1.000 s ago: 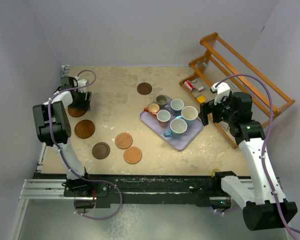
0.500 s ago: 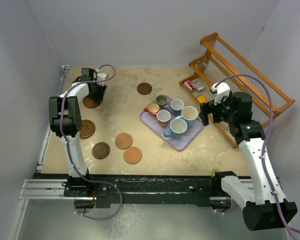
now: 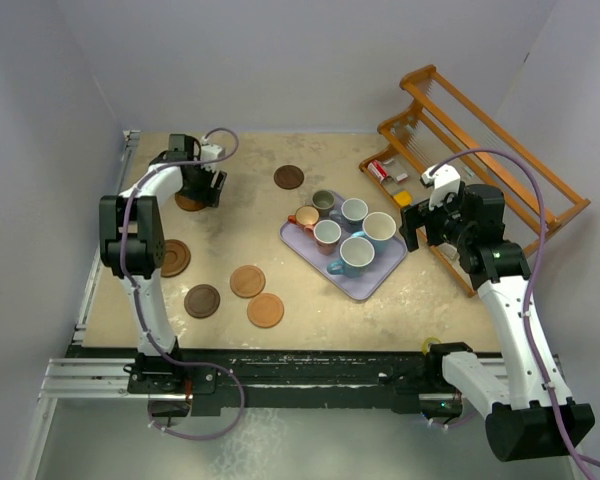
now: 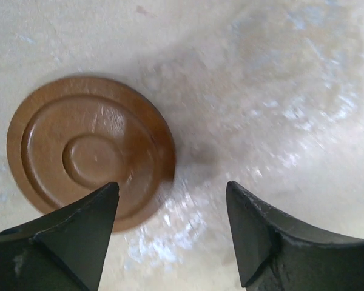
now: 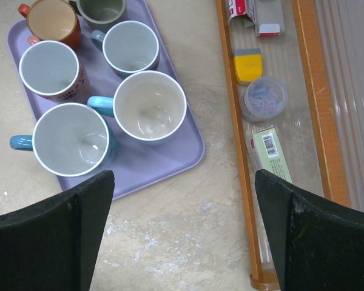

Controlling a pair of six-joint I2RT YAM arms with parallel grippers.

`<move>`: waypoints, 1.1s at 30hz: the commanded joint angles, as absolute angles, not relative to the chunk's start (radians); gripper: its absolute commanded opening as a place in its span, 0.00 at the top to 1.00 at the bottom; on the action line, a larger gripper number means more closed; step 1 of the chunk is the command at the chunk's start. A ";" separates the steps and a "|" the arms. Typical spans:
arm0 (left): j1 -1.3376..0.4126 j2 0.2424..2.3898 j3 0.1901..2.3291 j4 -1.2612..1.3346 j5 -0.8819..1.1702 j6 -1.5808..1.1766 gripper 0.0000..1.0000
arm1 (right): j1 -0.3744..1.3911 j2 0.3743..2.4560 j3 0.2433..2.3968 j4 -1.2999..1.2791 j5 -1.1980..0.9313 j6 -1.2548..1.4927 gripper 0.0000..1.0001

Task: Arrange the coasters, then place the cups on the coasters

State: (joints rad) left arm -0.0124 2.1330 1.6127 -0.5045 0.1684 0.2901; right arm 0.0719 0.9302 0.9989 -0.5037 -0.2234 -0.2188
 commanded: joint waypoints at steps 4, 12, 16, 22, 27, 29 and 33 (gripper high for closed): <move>-0.008 1.875 1.497 -0.473 0.299 0.275 0.26 | 0.074 0.916 1.009 -0.494 -0.231 -0.237 0.00; -0.035 1.772 1.415 -0.453 0.392 0.275 0.20 | 0.074 0.914 1.009 -0.499 -0.252 -0.245 0.00; -0.091 1.777 1.416 -0.459 0.390 0.284 0.18 | 0.074 0.908 0.981 -0.499 -0.253 -0.251 0.00; -0.216 1.878 1.513 -0.395 0.299 0.219 0.18 | 0.074 0.913 0.980 -0.501 -0.254 -0.256 0.00; -0.259 2.059 1.726 -0.397 0.253 0.144 0.19 | 0.074 0.921 0.977 -0.497 -0.250 -0.257 0.00; -0.267 2.131 1.814 -0.404 0.239 0.116 0.19 | 0.074 0.928 0.978 -0.498 -0.249 -0.257 0.00; -0.272 2.273 2.003 -0.429 0.219 0.071 0.22 | 0.074 0.931 0.977 -0.499 -0.244 -0.259 0.00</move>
